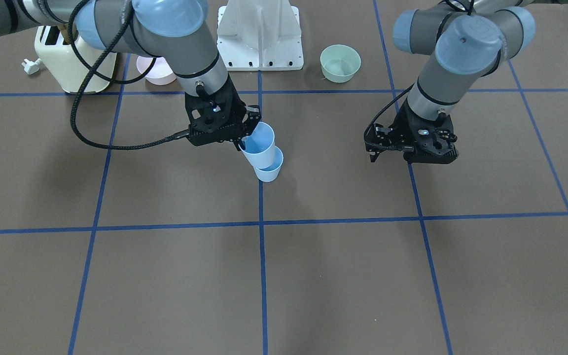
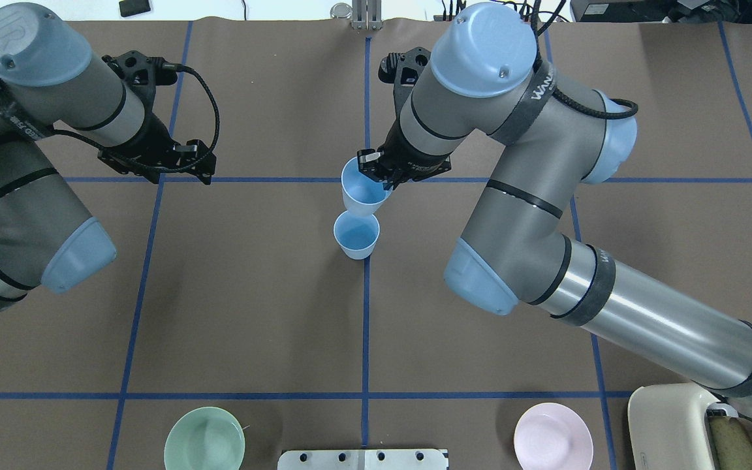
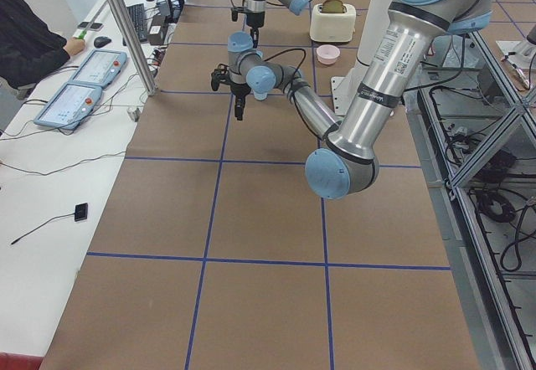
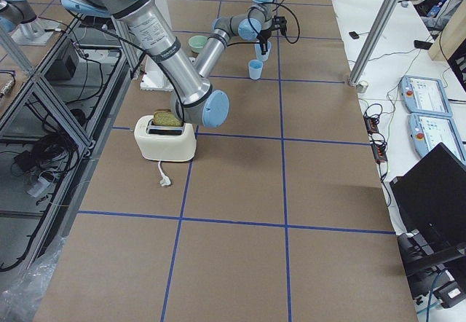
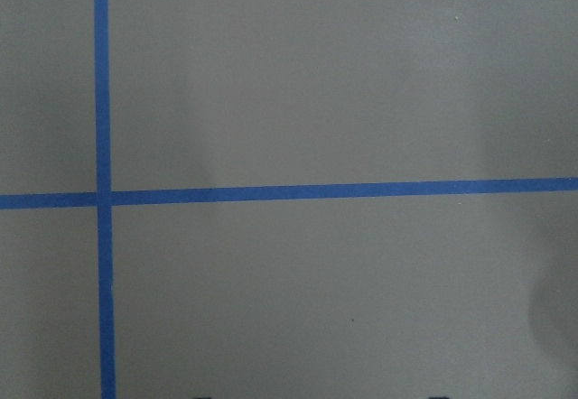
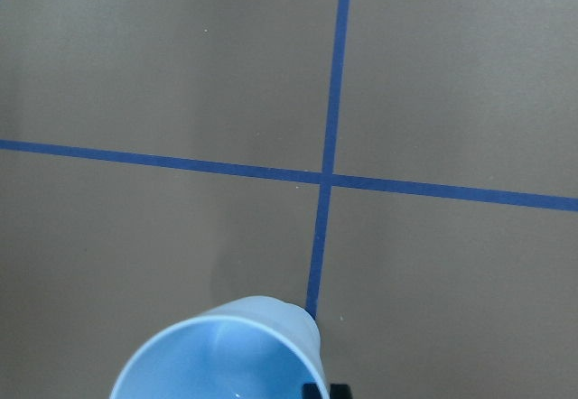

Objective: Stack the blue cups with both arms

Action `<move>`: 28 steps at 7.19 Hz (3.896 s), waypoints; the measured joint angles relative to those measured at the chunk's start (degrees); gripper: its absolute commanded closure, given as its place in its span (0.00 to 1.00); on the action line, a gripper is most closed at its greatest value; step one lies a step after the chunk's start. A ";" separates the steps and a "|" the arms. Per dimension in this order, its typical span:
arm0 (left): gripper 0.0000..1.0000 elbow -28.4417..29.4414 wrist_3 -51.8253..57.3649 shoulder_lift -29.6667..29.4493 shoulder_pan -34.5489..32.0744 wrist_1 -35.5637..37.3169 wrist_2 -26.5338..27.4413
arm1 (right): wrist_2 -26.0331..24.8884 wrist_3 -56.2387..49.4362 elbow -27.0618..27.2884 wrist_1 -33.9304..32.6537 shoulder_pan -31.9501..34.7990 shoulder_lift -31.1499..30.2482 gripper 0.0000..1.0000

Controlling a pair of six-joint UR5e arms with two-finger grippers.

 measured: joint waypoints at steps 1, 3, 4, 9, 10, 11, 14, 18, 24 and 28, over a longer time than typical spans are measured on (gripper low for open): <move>0.13 -0.02 0.21 0.14 -0.15 -0.01 -0.01 | -1.87 0.11 -0.64 0.08 -1.58 0.17 1.00; 0.13 0.04 0.30 0.20 -0.20 -0.07 0.04 | -4.71 0.17 -1.32 0.21 -4.25 0.03 1.00; 0.13 0.13 0.31 0.23 -0.20 -0.11 0.06 | -5.28 0.17 -1.41 0.25 -4.74 -0.07 1.00; 0.12 0.30 0.31 0.57 -0.12 -0.27 0.15 | -5.61 0.09 -1.45 0.54 -5.09 -0.67 0.01; 0.12 0.34 0.31 0.61 -0.11 -0.28 0.23 | -5.63 0.12 -1.44 0.62 -5.08 -0.64 0.00; 0.11 0.35 0.31 0.63 -0.12 -0.28 0.29 | -5.66 0.16 -1.42 0.69 -4.97 -0.64 0.00; 0.02 -0.58 0.44 2.24 -1.73 -0.21 0.13 | -5.10 -0.20 -1.02 0.77 -0.88 -1.74 0.00; 0.02 -2.00 14.25 9.62 -11.01 -0.23 -2.70 | -12.58 -2.05 -1.52 2.41 8.96 -8.44 0.00; 0.02 2.77 40.11 18.14 -28.04 -0.36 -10.85 | 10.99 -30.41 -4.89 4.67 33.56 -24.12 0.00; 0.02 12.59 53.09 18.31 -36.31 -0.41 -13.08 | 19.56 -42.10 -4.47 4.71 43.71 -36.30 0.00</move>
